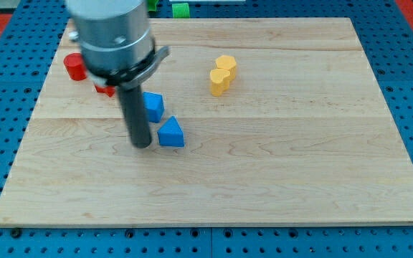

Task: Separate yellow heart from yellow triangle

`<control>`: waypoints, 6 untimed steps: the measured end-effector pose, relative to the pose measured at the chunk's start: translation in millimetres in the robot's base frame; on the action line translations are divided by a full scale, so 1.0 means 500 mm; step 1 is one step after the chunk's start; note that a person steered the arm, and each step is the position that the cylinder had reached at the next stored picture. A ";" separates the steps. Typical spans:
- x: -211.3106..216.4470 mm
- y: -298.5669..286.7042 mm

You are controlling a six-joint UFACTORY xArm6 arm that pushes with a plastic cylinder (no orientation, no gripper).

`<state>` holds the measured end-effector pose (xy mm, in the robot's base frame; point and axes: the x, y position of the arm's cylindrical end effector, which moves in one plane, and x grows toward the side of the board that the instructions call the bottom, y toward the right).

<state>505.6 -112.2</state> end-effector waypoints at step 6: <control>-0.297 0.324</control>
